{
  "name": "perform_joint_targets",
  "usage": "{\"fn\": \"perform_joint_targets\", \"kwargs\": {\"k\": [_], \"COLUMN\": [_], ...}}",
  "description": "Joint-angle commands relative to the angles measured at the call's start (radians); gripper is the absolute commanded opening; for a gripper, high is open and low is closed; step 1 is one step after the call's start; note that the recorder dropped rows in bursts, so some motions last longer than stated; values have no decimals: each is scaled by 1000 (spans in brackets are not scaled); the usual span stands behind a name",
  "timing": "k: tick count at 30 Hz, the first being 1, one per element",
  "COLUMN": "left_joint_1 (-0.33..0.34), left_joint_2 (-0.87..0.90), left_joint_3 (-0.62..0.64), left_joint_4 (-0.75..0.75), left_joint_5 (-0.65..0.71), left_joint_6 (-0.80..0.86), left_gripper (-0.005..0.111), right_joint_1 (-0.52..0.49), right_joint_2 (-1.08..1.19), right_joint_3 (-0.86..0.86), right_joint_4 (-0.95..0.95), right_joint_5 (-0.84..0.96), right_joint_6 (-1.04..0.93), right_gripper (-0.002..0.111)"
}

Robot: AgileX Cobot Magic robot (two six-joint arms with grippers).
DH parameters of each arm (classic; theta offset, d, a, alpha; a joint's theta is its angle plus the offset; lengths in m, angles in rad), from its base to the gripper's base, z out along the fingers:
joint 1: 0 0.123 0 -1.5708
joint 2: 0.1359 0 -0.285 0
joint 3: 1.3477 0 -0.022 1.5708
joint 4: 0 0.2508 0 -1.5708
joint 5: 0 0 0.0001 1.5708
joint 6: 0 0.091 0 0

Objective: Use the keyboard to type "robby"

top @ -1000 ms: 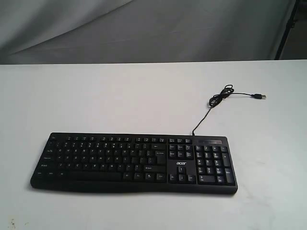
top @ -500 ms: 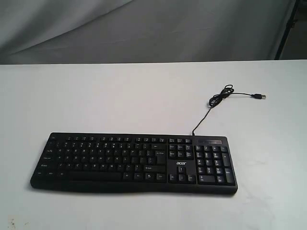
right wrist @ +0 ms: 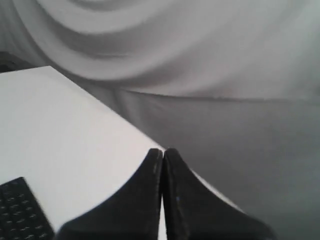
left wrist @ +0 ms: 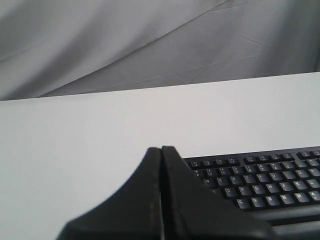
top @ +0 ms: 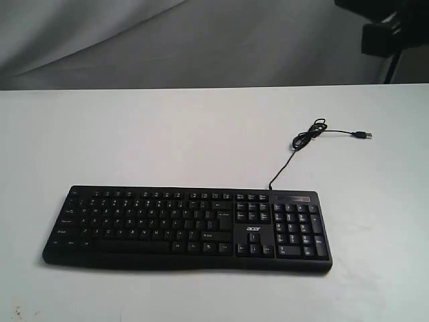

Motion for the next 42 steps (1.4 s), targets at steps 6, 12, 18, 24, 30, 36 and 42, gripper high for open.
{"fn": "perform_joint_targets", "kwargs": {"k": [6, 12, 18, 24, 30, 36, 42], "left_joint_1": [-6, -6, -6, -6, -6, -6, -6], "left_joint_2": [-3, -3, -3, -3, -3, -3, -3], "left_joint_3": [4, 4, 4, 4, 4, 4, 4], "left_joint_4": [5, 5, 5, 5, 5, 5, 5], "left_joint_5": [-5, -5, -5, -5, -5, -5, -5], "left_joint_6": [-3, -3, -3, -3, -3, -3, -3], "left_gripper": [0, 0, 0, 0, 0, 0, 0], "right_joint_1": [261, 293, 293, 302, 401, 518, 552], "right_joint_2": [-63, -34, 82, 214, 321, 463, 584], "right_joint_3": [-84, -120, -245, -346, -346, -346, -346], "right_joint_4": [35, 591, 1577, 2255, 2270, 2213, 2211], "right_joint_5": [659, 813, 946, 1144, 1078, 1045, 971], "right_joint_6": [-403, -641, -1484, -2095, -2141, -2152, -2152], "right_gripper": [0, 0, 0, 0, 0, 0, 0]}}
